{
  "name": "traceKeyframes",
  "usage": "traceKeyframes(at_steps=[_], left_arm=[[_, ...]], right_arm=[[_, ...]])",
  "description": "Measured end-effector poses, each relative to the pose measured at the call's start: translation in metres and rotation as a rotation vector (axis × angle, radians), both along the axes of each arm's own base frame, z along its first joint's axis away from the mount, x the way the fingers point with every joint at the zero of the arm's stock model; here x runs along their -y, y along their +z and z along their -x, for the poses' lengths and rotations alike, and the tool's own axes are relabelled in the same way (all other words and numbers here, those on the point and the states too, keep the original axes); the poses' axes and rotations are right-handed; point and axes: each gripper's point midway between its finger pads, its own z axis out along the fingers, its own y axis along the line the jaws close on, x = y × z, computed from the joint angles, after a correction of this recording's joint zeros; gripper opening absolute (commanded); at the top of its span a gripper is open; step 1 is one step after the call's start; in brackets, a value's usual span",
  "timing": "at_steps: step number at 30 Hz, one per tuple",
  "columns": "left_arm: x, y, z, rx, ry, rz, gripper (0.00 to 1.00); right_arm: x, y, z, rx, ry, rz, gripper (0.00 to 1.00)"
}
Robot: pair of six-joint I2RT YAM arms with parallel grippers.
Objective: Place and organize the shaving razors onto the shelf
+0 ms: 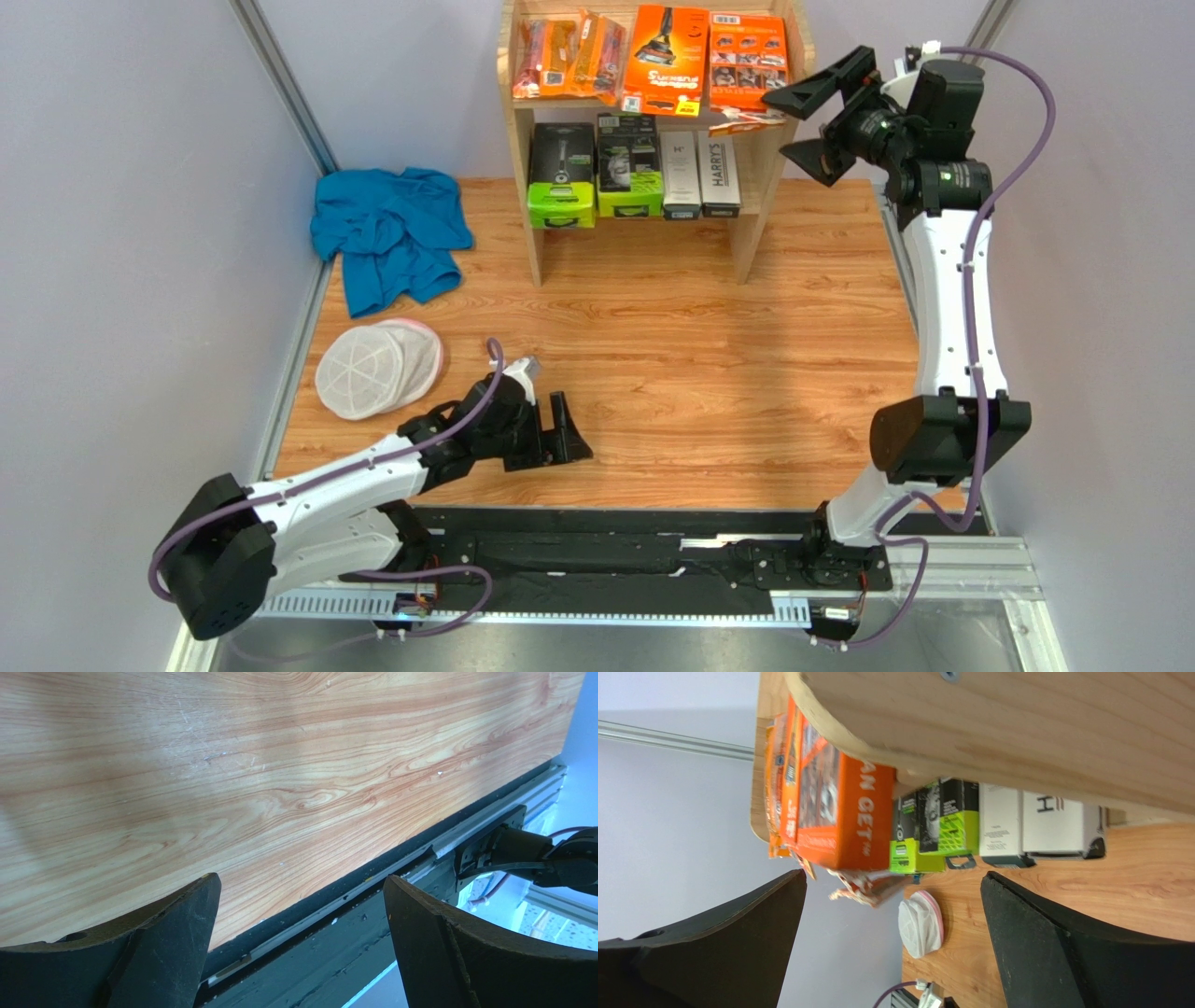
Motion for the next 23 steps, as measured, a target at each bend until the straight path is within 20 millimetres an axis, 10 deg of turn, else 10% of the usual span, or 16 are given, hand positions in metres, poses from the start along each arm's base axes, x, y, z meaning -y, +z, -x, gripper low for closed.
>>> traceKeyframes(at_steps=[6,15,23], left_arm=[[-0.002,0.040,-0.012,0.113,-0.033,-0.030,0.99],[0.008,0.215,-0.076,0.476,-0.052,-0.027,0.99],[-0.018,0.266,-0.090,0.638,-0.028,-0.149,0.99]], right_arm=[[0.016,-0.030,0.036,-0.048,-0.058,0.095,1.00],[0.028,-0.087,0.119,-0.107,-0.119,0.235,1.00],[0.036,-0.150,0.154,-0.208,-0.140,0.307,1.00]])
